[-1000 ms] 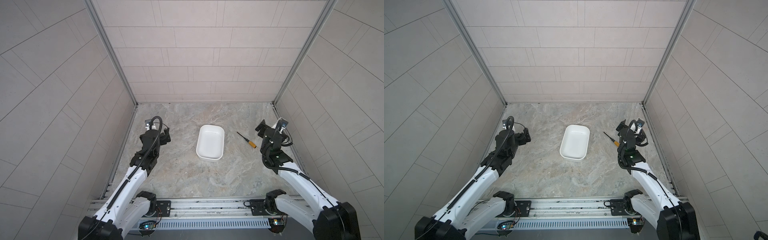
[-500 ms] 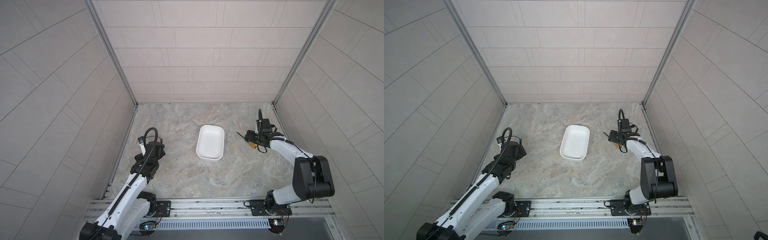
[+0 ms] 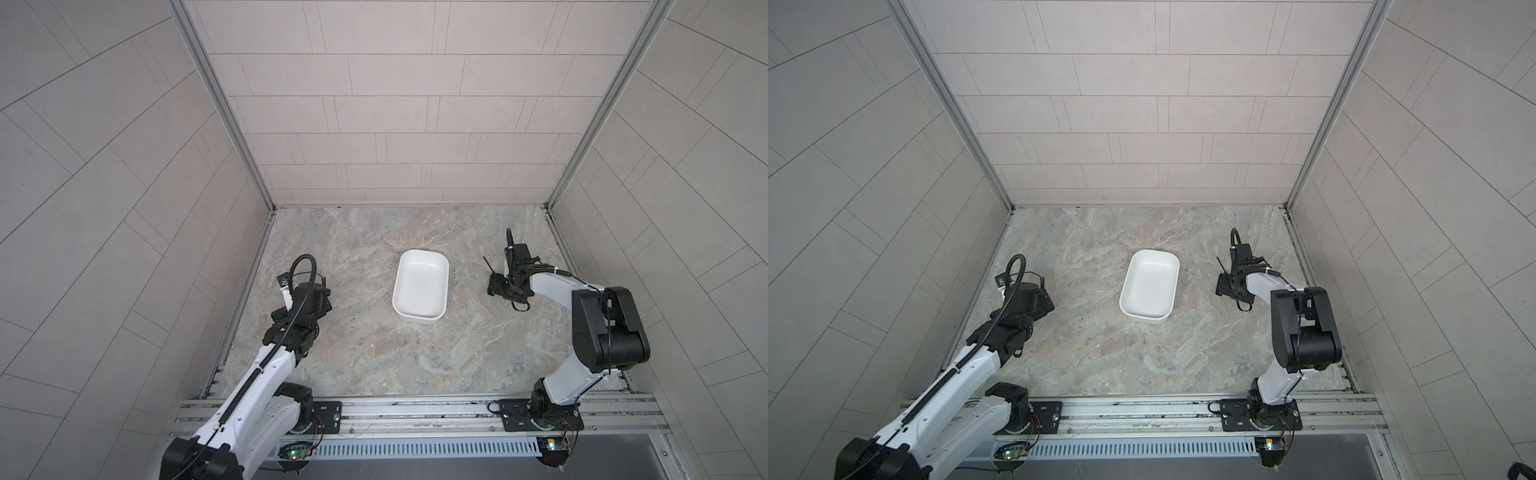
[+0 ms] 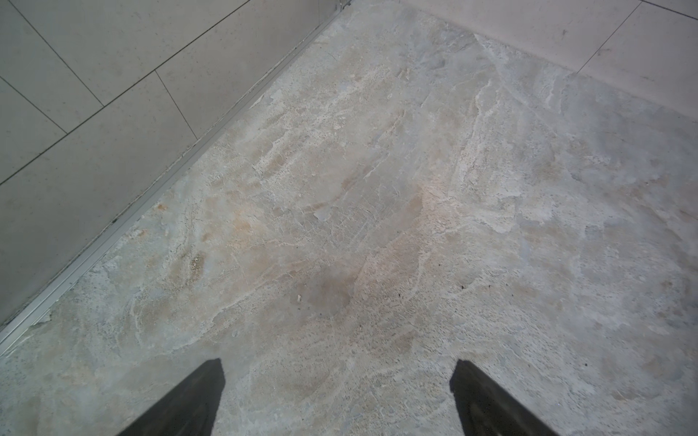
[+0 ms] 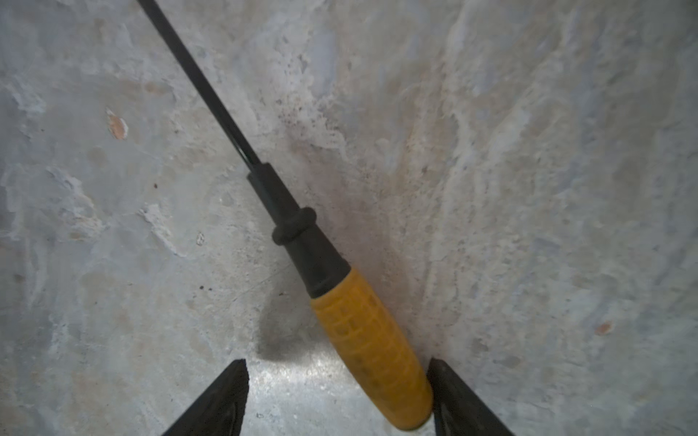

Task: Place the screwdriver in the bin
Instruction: 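Lower the right gripper onto the screwdriver handle and close it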

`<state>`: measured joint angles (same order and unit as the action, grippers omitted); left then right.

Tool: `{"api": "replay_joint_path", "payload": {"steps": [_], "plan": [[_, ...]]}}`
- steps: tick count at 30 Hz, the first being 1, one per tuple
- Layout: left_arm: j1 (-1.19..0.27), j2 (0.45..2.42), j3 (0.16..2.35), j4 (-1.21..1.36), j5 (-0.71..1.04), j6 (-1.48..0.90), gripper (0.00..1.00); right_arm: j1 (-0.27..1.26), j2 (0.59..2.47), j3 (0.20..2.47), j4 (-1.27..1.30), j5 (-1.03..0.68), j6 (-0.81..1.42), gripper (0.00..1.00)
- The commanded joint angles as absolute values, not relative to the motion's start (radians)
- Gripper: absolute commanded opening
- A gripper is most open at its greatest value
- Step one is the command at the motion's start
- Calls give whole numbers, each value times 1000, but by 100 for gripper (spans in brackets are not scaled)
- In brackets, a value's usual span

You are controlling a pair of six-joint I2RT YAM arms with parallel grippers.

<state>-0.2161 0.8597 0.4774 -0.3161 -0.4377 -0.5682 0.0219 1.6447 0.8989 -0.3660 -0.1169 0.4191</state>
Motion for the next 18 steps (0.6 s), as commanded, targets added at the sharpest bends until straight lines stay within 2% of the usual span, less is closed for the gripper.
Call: {"api": "replay_joint_path", "payload": {"steps": [1,6,13,18], "plan": [[-214,862,469,-307,-439,-562,100,25,1652,900,-370,-131,425,74],[-213,861,469,-314,-446,-564,100,25,1661,900,-356,-119,434,70],[-214,860,462,-299,-436,-565,100,26,1658,879,-350,-72,440,50],[-214,850,449,-291,-434,-561,99,25,1674,884,-348,-74,445,48]]}}
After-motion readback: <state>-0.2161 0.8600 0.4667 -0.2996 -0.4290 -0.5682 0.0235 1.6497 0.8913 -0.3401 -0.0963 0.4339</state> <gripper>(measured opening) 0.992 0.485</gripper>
